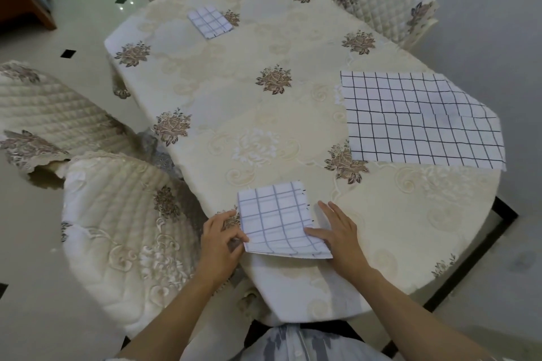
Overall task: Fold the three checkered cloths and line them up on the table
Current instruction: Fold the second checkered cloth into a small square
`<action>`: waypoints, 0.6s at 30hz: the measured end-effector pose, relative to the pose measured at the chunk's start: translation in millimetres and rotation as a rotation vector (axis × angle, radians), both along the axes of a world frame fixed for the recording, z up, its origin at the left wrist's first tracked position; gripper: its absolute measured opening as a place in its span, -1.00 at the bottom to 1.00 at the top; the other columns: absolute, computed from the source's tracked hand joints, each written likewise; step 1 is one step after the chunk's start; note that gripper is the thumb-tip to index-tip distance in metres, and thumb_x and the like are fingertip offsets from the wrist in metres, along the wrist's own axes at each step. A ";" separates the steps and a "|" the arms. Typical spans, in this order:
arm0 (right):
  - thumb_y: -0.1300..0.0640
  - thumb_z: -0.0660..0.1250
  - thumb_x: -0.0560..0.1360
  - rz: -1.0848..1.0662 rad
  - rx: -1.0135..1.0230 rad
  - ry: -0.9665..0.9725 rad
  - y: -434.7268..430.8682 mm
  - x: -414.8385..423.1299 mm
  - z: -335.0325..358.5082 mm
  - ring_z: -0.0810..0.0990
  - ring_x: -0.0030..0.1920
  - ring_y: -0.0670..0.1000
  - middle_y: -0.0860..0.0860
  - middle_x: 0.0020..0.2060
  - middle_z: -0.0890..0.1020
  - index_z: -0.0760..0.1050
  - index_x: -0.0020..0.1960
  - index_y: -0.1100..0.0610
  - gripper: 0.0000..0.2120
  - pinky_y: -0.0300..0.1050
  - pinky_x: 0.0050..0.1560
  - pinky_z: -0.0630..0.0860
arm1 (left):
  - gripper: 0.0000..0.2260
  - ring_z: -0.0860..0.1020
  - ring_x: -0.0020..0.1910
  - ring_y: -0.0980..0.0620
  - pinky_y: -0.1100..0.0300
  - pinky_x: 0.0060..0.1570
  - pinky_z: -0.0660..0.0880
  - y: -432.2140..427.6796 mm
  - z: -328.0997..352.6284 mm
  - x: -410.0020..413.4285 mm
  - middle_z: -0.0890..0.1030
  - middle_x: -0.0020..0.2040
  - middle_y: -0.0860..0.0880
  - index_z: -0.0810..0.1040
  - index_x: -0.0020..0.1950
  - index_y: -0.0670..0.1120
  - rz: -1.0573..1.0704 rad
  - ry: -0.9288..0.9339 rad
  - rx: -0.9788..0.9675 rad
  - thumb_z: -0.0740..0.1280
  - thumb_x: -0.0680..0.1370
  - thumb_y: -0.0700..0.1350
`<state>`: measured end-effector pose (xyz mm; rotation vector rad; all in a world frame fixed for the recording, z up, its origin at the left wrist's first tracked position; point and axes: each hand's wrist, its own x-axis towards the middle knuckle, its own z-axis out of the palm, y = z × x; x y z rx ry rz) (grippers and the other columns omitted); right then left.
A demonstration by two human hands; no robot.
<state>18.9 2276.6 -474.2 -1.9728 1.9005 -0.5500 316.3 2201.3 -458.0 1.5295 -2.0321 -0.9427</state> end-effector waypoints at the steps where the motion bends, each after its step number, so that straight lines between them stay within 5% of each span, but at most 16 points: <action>1: 0.39 0.50 0.31 -0.009 -0.005 -0.011 -0.4 0.8 0.3 0.12 0.53 0.15 0.05 0.51 0.22 0.49 0.17 -0.26 -0.33 -0.02 0.28 0.13 | -0.67 0.29 0.35 -0.04 -0.13 0.12 0.51 -0.4 0.4 0.3 0.46 0.32 0.09 0.61 -0.21 0.14 -0.020 -0.043 -0.033 0.52 0.33 -0.32; 4: 0.42 0.49 0.28 -0.009 -0.007 0.004 0.4 0.0 3.0 0.08 0.54 0.13 0.06 0.52 0.21 0.52 0.13 -0.22 -0.36 -0.03 0.26 0.13 | -0.70 0.34 0.31 -0.09 -0.17 0.06 0.51 -1.4 1.5 -1.8 0.49 0.29 0.02 0.61 -0.19 0.09 -0.073 -0.149 -0.103 0.54 0.30 -0.29; 8: 0.15 0.31 0.46 0.014 -0.042 0.010 11.2 1.6 11.1 0.14 0.52 0.16 0.09 0.49 0.26 0.53 0.04 -0.19 -0.73 0.08 0.26 0.22 | -0.91 0.37 0.30 -0.14 -0.12 0.03 0.47 2.8 0.5 -5.7 0.52 0.26 -0.03 0.61 -0.20 0.08 -0.127 -0.249 -0.181 0.45 0.39 -0.11; 11: 0.30 0.49 0.34 0.006 -0.011 0.039 20.5 2.4 3.1 0.12 0.53 0.14 0.05 0.51 0.24 0.55 0.00 -0.17 -0.59 0.05 0.30 0.18 | -0.84 0.39 0.27 -0.16 -0.11 -0.01 0.48 4.0 -2.2 -5.7 0.55 0.23 -0.06 0.63 -0.22 0.07 -0.148 -0.259 -0.204 0.26 0.41 0.02; 14: 0.21 0.49 0.40 -0.037 -0.020 0.005 25.0 3.8 4.0 0.16 0.51 0.17 0.06 0.49 0.27 0.50 0.00 -0.20 -0.65 0.09 0.28 0.22 | -0.92 0.38 0.27 -0.14 -0.14 -0.02 0.49 1.1 -5.3 -3.5 0.56 0.23 -0.07 0.64 -0.21 0.06 -0.151 -0.238 -0.178 0.43 0.36 -0.13; 16: 0.19 0.34 0.47 -0.083 -0.036 -0.019 24.3 5.1 7.1 0.19 0.50 0.19 0.09 0.47 0.31 0.48 -0.03 -0.19 -0.73 0.16 0.26 0.26 | -0.73 0.36 0.29 -0.13 -0.18 0.01 0.48 -1.9 -7.8 -2.8 0.54 0.26 -0.06 0.65 -0.20 0.08 -0.140 -0.207 -0.100 0.55 0.27 -0.26; 18: 0.21 0.35 0.41 -0.146 0.013 -0.065 21.3 6.6 8.2 0.15 0.52 0.16 0.05 0.49 0.27 0.53 -0.07 -0.13 -0.76 0.19 0.27 0.25 | -0.76 0.34 0.32 -0.13 -0.19 0.09 0.43 -3.5 -6.0 -3.0 0.51 0.31 -0.02 0.66 -0.19 0.11 -0.110 -0.204 -0.031 0.57 0.30 -0.21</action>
